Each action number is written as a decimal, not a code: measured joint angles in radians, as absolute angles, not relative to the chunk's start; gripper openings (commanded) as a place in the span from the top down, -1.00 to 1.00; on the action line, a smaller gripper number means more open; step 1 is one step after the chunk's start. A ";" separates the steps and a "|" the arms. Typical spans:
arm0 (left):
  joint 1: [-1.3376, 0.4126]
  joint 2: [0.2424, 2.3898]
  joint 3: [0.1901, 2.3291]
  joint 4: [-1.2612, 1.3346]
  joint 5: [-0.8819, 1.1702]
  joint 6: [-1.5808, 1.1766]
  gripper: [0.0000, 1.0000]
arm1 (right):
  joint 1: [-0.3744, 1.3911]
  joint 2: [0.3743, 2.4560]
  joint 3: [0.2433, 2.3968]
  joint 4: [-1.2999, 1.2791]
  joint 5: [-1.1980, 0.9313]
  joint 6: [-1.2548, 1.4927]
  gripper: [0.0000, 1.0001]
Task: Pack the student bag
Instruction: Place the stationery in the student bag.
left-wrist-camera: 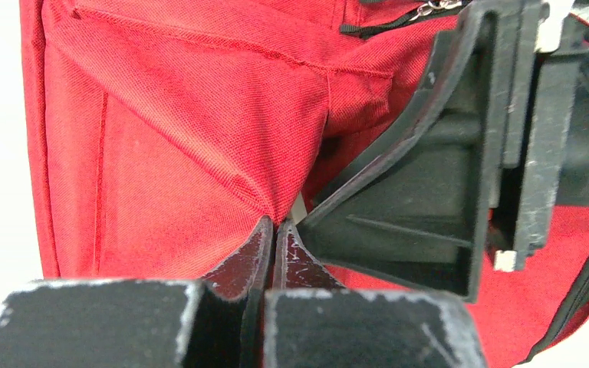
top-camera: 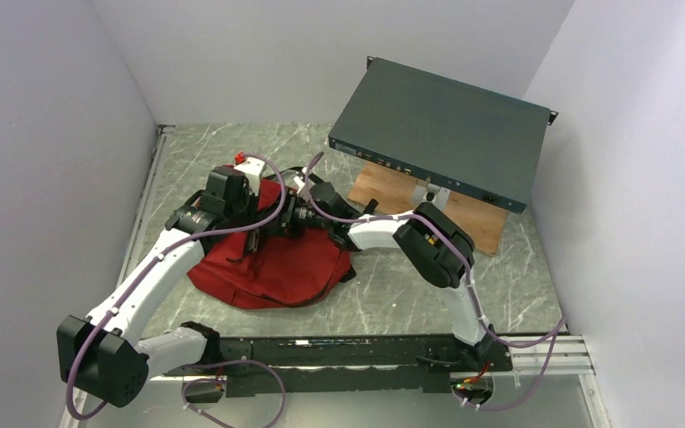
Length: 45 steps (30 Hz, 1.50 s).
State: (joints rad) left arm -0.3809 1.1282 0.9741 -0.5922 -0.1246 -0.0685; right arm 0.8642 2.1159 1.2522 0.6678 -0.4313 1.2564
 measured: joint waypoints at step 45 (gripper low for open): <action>-0.376 1.128 0.970 -0.610 -0.131 -0.068 1.00 | 0.889 2.244 1.533 0.389 -0.534 1.059 0.39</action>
